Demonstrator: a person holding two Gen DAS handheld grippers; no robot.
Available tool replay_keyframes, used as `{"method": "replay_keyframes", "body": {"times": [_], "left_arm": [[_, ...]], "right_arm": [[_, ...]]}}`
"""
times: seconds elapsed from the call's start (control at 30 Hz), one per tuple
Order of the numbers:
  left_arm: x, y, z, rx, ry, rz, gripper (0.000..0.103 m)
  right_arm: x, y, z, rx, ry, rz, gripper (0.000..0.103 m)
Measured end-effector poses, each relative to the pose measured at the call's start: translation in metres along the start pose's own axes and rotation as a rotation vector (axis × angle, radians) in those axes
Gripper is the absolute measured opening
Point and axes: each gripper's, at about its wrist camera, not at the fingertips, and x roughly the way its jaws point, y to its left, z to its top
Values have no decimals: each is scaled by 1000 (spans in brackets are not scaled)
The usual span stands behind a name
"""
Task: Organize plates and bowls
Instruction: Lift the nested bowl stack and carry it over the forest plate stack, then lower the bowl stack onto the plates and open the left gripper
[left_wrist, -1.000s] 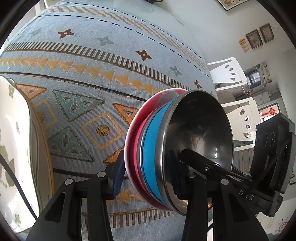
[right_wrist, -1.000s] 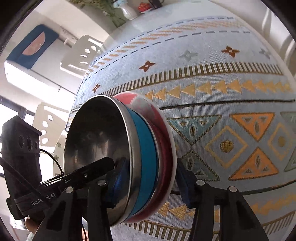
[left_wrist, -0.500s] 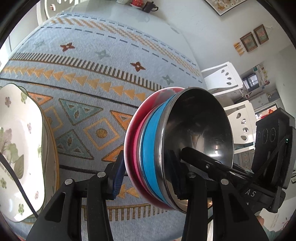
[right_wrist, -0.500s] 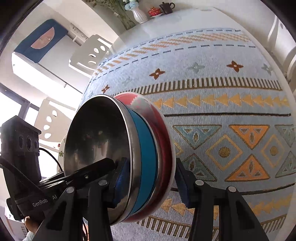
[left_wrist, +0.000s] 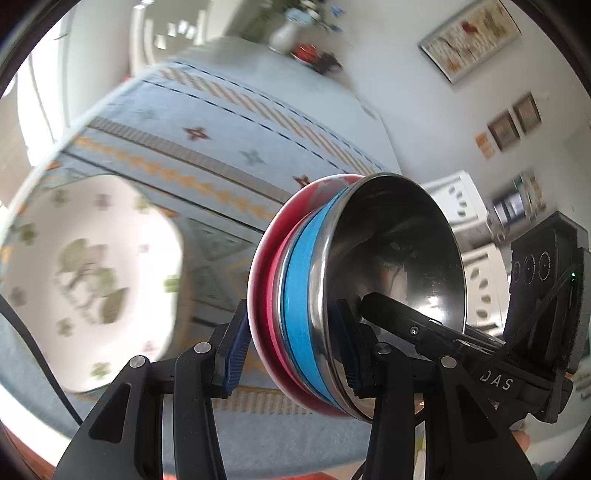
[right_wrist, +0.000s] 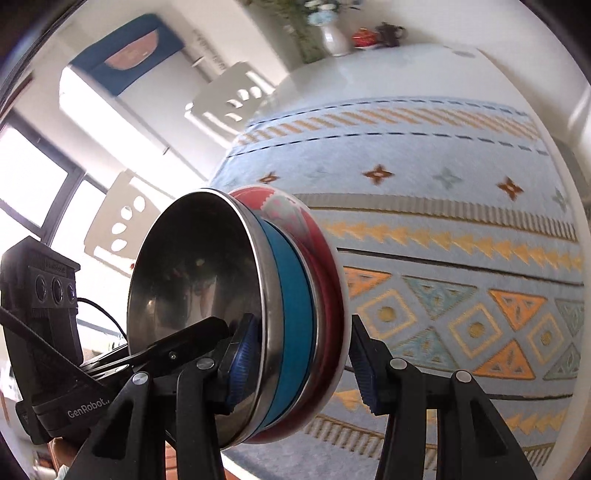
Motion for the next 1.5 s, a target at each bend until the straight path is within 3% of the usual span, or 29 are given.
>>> {"method": "replay_keyframes", "body": {"times": [0.27,0.5,0.53,0.73,0.9,1.13,1.5], "left_arm": [[-50,73,4,-85,-68,88,39],[-63,134,13,-102,-49,105,39],[-63,141,14,-154,-60,131,39],[-53,174,20,-153,-10,112,39],[-44,181,23,-122,25,91,39],[-36,184,24,-96,59,49,39],[-65,190,21,-115,27,15,42]], "right_arm": [[42,83,0,-95,76,96,48],[95,134,-3,-93,127,120,48],[105,139,-4,-84,139,119,48],[138,152,-7,-42,167,78,48],[150,150,-8,9,168,54,48],[146,148,-7,32,130,3,48],[132,135,-15,127,139,30,48]]}}
